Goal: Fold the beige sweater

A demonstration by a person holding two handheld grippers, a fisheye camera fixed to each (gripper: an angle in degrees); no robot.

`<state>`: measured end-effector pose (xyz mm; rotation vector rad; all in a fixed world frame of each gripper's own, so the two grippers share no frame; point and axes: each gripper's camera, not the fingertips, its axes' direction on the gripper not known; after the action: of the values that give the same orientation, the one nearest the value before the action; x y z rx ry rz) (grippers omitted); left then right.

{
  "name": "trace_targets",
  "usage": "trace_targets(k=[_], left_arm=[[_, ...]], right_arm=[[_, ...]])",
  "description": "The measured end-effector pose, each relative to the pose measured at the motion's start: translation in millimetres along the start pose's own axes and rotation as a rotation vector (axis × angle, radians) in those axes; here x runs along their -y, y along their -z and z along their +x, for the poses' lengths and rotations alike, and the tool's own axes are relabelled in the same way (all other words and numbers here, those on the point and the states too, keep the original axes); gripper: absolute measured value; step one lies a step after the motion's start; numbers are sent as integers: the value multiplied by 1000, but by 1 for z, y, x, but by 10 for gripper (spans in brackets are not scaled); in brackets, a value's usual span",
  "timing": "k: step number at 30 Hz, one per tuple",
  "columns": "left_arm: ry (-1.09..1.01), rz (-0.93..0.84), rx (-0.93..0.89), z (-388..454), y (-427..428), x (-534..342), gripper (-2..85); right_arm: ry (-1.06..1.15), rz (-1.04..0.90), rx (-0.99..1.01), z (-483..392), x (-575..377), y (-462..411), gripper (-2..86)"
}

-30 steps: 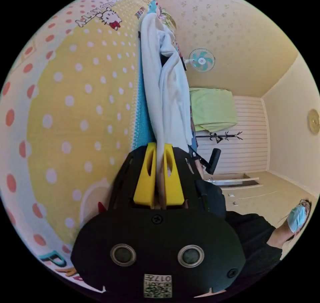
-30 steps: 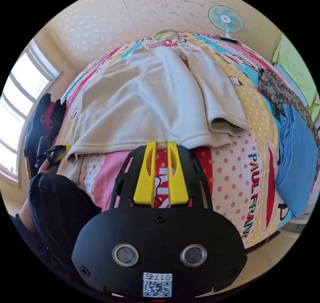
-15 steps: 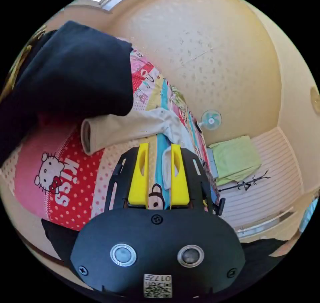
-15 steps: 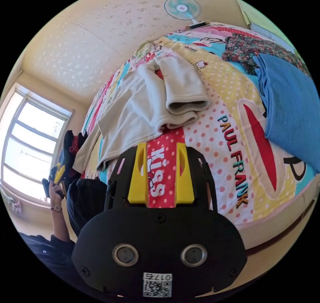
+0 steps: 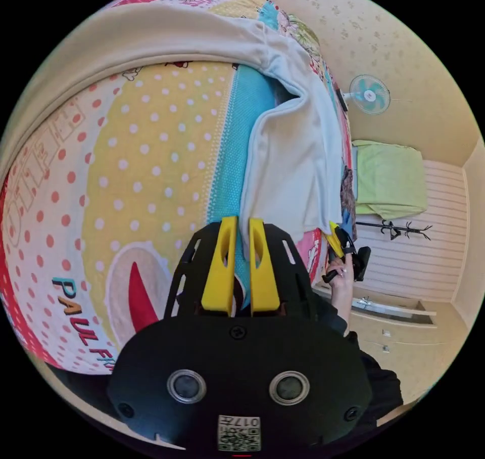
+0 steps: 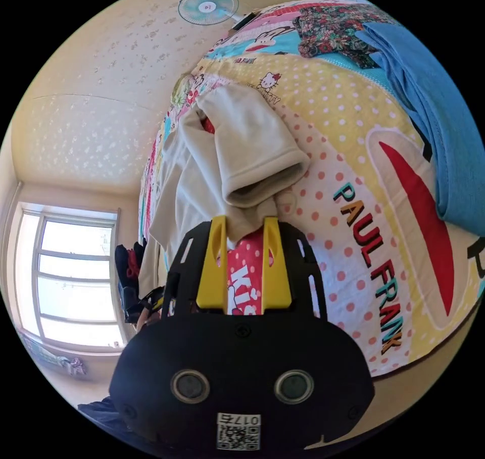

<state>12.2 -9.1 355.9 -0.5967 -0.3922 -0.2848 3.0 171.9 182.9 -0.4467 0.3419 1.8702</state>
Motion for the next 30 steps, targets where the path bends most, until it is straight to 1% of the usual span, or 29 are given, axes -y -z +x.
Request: trace_targets(k=[1,2,3,4,6,8,9,11,13,15,17,18,19,20,22,23,26,30], left_arm=[[-2,20,-24,1,8,-2,22],[-8,87,-52,7,29,-10,15],[-47,136,-110,16,52,-17,11],[-70,146,-136,22,63,-21,9],[-183,177,-174,52,107,-42,7],[-255,179,-176,72,135,-66,8],[-296,172,-167,82,150,-84,9],[-353,151,-150,88,165,-113,14],[-363,102,-113,82,167,-138,23],[-252,27,-65,48,155,-162,41],[-154,72,-89,16,156,-180,54],[-104,113,-153,-3,161,-192,62],[-94,133,-191,-10,164,-197,58],[-92,158,-250,-19,170,-204,49],[-107,155,-269,-20,178,-208,15],[-119,149,-244,-15,183,-207,16],[-178,161,-184,9,196,-205,41],[-252,186,-202,36,197,-202,50]], right_arm=[[-8,13,83,-6,0,14,77],[24,37,161,-18,-1,34,70],[51,44,190,-26,-1,45,66],[105,38,222,-44,0,67,62],[200,23,230,-76,-1,103,55],[329,5,207,-116,-13,152,50],[362,-2,198,-125,-18,163,50],[479,-44,182,-150,-45,199,51],[525,-95,123,-156,-69,213,56],[482,-178,7,-144,-86,207,67],[302,-226,-124,-100,-99,193,88],[245,-220,-127,-88,-101,192,91],[153,-191,-68,-67,-104,193,98],[92,-144,26,-52,-105,197,103],[40,-71,120,-43,-99,200,112],[27,-30,109,-45,-90,198,117],[29,10,32,-60,-54,175,136],[60,19,-51,-77,-10,119,144]])
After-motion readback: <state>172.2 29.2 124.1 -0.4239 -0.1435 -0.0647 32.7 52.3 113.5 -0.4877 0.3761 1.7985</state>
